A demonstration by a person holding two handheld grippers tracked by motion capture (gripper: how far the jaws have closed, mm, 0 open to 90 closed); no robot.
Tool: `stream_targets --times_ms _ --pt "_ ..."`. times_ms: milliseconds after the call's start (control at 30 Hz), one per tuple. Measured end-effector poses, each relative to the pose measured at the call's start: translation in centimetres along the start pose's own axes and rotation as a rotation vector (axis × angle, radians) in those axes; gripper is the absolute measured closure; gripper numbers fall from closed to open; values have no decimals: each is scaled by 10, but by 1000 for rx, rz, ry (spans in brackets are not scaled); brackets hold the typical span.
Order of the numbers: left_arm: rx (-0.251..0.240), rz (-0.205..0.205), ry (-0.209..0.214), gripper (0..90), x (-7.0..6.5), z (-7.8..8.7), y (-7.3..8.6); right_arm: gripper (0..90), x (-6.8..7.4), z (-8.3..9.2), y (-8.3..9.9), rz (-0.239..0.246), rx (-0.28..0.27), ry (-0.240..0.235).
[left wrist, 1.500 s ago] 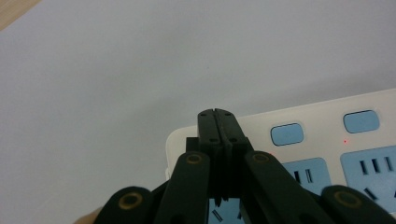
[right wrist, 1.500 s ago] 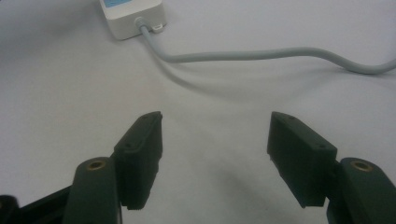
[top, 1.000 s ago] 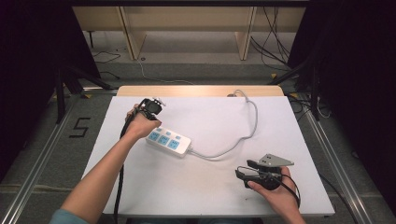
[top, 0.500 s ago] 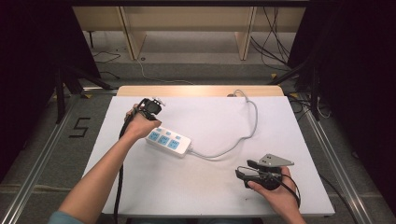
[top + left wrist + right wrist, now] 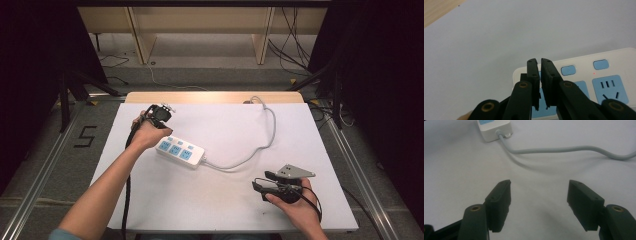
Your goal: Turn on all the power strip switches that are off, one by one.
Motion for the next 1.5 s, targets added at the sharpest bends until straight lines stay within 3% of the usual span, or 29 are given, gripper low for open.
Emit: stream_targets --times_ms 633,900,1167,1300,1500 --pt "-47 34 2 683 -3 9 0 366 0 0 0 0 7 -3" --pt "-81 15 -28 547 -4 14 0 366 -1 0 0 -2 5 -2" --pt "-62 -2 -46 429 -5 14 0 366 -3 1 0 -5 6 1" --pt "-89 11 -3 397 -6 19 1 366 -3 0 0 -5 6 1" --pt "-101 2 8 339 -10 26 4 366 -3 1 0 -5 4 1"
Point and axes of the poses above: each handheld gripper's, and its own axes: z roughly backward along the jaws, y roughly out of its underside, x roughly to its left, the point moved 1 cm from there along -z, roughly forward along the jaws, and after that the axes turned 1 degree about -z, right-handed, at the moved point
